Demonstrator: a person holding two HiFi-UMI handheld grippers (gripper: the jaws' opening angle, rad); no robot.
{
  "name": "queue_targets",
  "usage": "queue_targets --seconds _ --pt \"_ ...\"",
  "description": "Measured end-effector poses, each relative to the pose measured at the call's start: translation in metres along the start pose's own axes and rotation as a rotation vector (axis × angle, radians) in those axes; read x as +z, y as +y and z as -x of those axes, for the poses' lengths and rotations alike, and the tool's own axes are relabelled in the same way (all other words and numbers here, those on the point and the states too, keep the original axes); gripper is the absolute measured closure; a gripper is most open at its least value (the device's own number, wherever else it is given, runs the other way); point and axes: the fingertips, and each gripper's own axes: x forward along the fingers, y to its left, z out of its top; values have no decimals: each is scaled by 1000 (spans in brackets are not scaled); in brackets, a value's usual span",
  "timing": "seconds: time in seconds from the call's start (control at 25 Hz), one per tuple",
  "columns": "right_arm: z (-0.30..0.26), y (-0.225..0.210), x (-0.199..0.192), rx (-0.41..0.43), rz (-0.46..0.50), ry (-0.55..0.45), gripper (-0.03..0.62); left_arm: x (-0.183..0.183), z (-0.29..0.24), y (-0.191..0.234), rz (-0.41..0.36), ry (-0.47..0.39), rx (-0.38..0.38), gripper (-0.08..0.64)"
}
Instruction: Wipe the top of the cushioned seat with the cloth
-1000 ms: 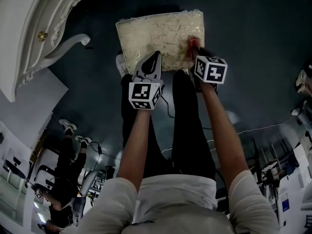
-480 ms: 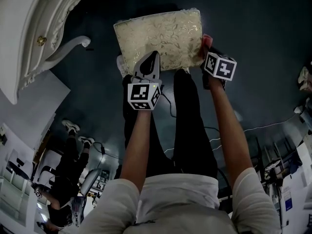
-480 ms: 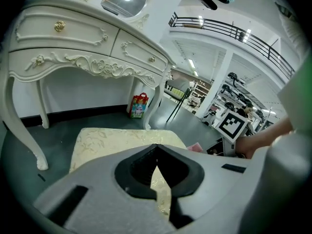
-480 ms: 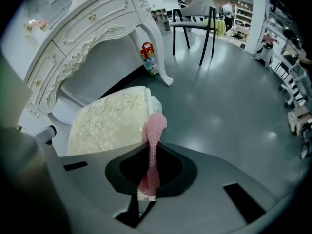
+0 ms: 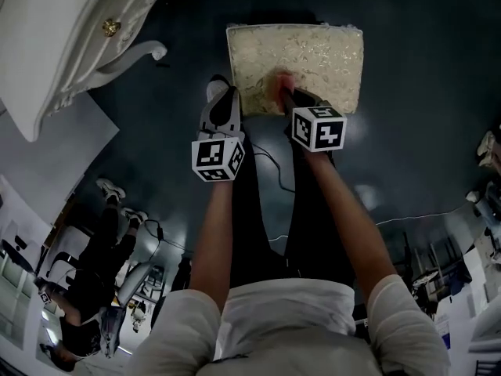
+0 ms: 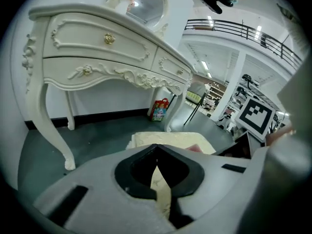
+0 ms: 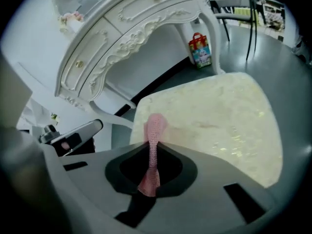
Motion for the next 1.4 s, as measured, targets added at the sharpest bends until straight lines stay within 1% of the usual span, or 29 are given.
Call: queue_targets --seconds 0.16,0.24,0.36,0.48,0.56,0.72,0.8,1.0,1.08,1.28,1.4 --pt "-53 65 -21 90 28 80 568 0 16 39 7 -2 37 546" --pt "-74 85 -32 103 48 127 568 -1 23 53 10 -1 47 546" --pt "-94 93 -40 74 79 179 568 -1 28 64 14 0 52 546" --pt "-94 90 -38 63 87 179 568 -3 27 65 11 2 47 546" --pt "-85 82 -36 59 92 167 568 -3 24 57 13 4 39 546" --pt "-53 44 -31 21 88 129 568 1 14 28 6 2 10 546" --pt "-37 16 -29 -14 83 109 568 2 6 12 -4 2 -10 546" --pt "3 -52 -25 -107 112 65 568 -3 -17 -39 -33 8 -78 546" --pt "21 -80 -24 -142 89 40 568 -6 -26 -62 -44 13 -103 546" --pt "65 -153 -22 -244 -15 -23 568 -14 -45 -112 -52 26 -151 546" --pt "79 -181 -23 -303 -27 -32 568 -18 -51 -130 -75 36 -163 546"
